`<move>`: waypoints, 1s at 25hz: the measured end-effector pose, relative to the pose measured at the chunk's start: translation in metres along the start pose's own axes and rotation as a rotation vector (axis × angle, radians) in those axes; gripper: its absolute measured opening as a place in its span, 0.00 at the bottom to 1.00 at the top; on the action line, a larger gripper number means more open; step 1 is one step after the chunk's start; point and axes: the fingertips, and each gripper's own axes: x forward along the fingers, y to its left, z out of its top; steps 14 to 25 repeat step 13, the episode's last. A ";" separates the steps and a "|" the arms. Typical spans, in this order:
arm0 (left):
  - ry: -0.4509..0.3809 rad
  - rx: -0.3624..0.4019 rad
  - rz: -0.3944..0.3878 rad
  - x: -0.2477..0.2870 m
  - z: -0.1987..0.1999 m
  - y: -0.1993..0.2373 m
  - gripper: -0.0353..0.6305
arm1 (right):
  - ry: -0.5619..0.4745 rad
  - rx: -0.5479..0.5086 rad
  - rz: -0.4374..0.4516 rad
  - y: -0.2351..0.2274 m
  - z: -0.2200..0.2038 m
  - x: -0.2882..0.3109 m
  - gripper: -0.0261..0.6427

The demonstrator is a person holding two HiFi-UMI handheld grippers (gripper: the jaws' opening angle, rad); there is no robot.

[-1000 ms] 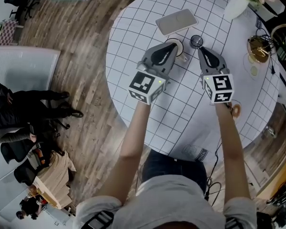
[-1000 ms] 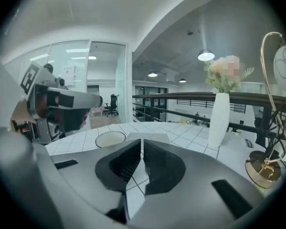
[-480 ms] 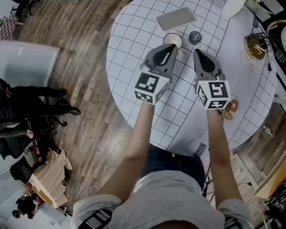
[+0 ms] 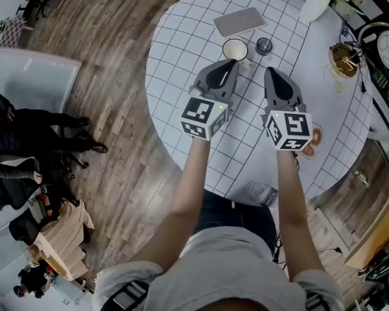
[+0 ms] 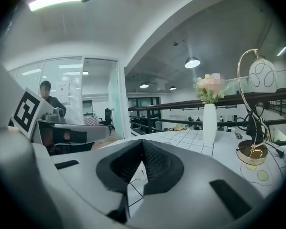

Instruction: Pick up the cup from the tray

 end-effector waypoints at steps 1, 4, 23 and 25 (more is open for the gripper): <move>0.000 0.000 0.001 -0.001 0.000 -0.001 0.06 | -0.001 0.000 0.002 0.002 0.000 -0.002 0.05; 0.001 0.008 0.001 -0.005 0.001 -0.006 0.06 | -0.003 0.002 0.006 0.005 -0.001 -0.006 0.05; 0.007 0.028 -0.007 -0.009 0.001 -0.019 0.06 | -0.025 0.002 0.021 0.015 0.005 -0.016 0.05; 0.007 0.028 -0.007 -0.009 0.001 -0.019 0.06 | -0.025 0.002 0.021 0.015 0.005 -0.016 0.05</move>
